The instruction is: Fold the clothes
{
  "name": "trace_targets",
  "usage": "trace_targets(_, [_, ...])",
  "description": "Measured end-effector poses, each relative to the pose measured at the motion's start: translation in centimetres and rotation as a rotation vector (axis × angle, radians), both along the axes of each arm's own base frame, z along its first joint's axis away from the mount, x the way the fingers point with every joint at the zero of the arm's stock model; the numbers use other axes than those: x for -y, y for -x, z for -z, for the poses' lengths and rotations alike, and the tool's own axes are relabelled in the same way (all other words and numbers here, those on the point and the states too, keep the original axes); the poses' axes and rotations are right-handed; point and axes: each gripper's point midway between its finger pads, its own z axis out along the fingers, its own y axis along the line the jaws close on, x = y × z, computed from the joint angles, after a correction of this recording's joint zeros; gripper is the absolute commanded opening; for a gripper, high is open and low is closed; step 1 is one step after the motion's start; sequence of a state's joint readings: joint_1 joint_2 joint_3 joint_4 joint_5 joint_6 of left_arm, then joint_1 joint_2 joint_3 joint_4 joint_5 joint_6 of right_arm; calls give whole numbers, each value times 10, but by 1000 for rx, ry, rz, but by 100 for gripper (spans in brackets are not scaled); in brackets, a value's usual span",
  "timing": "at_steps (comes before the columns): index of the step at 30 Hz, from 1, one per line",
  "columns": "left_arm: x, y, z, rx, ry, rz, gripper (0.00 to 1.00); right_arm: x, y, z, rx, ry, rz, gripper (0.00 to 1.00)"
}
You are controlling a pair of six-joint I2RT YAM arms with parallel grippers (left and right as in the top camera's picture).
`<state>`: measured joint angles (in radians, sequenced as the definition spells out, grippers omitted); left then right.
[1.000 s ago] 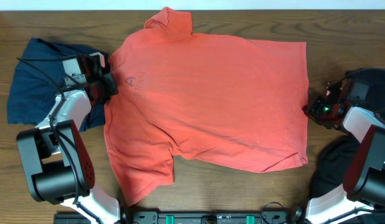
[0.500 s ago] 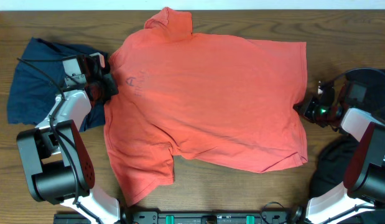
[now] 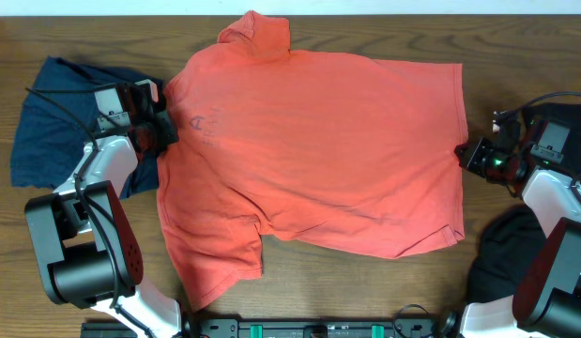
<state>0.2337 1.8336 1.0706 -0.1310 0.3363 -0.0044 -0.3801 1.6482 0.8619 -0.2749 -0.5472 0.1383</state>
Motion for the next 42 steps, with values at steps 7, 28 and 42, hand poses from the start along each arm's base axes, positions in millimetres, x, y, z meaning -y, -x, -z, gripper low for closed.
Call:
trace_targets(7, [0,0,0,0,0,0,7,-23,0,2,-19,1,-52,4])
trace_targets(28, [0,1,0,-5,9,-12,7,21,-6,5,-6,117,68,44])
trace_targets(42, [0,1,0,-6,11,-15,7,25,-34,48,-13,62,173,39])
